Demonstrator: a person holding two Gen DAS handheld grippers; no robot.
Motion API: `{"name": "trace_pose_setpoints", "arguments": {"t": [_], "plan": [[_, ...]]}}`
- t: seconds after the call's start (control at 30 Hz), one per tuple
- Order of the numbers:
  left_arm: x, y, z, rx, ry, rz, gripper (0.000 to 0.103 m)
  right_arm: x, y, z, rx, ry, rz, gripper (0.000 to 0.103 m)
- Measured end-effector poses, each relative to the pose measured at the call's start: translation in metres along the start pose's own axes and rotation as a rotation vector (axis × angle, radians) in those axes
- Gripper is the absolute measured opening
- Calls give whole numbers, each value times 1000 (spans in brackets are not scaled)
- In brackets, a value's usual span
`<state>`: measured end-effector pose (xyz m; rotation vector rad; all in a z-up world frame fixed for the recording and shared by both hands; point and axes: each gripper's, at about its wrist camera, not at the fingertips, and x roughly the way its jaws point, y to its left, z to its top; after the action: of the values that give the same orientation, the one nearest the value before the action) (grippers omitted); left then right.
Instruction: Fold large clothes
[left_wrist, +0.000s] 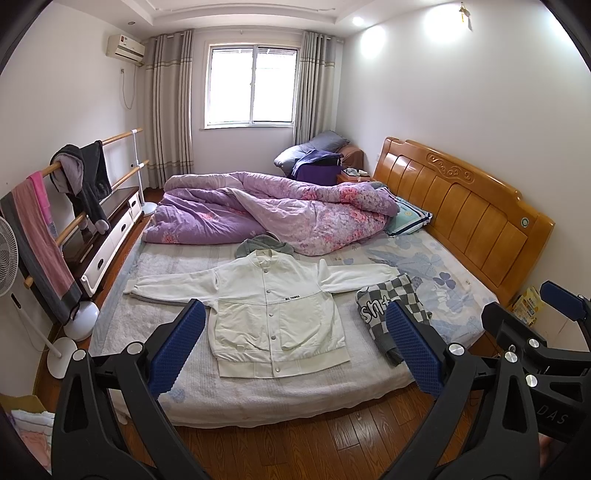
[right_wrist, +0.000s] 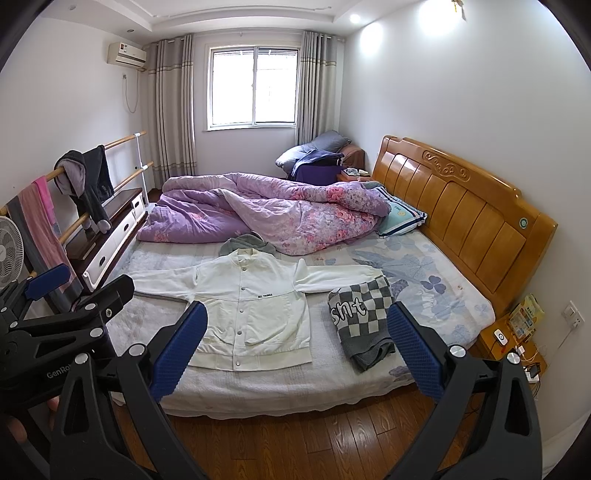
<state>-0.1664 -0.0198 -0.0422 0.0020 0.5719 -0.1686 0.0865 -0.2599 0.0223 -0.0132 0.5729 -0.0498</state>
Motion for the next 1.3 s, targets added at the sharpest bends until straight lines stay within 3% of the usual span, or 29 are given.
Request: {"name": "trace_pose_setpoints", "arguments": {"t": [0.8,1.1,1.3], "plan": [[0,1,1,-15,8,-11,98,-1,4,1,0,3,3,94],[-4,-6,-2,1,-32,38,98,-3,5,0,6,10,7,94],[-3,-6,-2,-1,-26,4,98,-2,4,1,7,14,5,94]]}}
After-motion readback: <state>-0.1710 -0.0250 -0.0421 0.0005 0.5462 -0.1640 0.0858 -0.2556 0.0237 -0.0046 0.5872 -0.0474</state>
